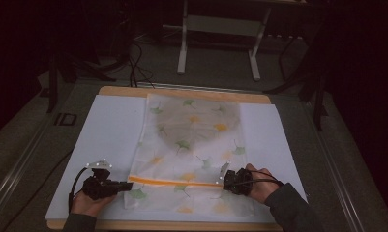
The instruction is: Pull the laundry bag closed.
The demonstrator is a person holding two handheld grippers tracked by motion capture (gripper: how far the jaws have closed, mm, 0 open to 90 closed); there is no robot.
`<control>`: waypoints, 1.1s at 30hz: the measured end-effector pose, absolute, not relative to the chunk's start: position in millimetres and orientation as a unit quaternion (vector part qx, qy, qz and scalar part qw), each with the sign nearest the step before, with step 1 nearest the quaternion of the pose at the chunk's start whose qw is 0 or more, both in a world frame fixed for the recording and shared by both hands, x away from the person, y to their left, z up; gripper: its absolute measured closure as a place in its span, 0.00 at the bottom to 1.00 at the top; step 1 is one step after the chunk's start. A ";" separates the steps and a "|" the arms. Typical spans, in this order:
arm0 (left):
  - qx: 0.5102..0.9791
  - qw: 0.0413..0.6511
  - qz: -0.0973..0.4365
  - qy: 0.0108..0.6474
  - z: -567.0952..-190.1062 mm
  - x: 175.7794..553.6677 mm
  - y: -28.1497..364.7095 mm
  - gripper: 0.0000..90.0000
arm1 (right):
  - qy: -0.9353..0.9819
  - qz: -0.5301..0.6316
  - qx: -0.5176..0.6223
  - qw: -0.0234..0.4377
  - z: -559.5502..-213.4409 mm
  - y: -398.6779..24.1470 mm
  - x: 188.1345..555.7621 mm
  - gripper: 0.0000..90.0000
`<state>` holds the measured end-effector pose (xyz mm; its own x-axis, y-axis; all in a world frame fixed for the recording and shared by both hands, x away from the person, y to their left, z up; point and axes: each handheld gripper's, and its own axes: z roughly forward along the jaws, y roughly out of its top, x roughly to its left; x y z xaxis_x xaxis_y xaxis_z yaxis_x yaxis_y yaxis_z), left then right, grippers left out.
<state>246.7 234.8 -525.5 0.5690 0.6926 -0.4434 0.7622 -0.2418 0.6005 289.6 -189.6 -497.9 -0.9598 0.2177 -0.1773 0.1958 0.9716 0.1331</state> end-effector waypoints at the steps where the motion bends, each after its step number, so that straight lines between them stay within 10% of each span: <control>1: 0.787 0.407 -0.043 0.462 -525.6 246.8 234.9 0.99 | 0.988 0.055 0.105 0.097 -497.4 -191.0 289.8 1.00; 33: 0.791 0.401 -0.044 0.460 -525.9 246.7 231.3 0.99 | 0.983 0.055 0.132 0.118 -487.7 -220.3 288.9 1.00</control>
<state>246.7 231.3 -525.9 0.5731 0.6922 -0.4386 0.7629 -0.2553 0.5940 288.9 -220.3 -487.7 -0.9370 0.2729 -0.2180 0.2468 0.9590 0.1393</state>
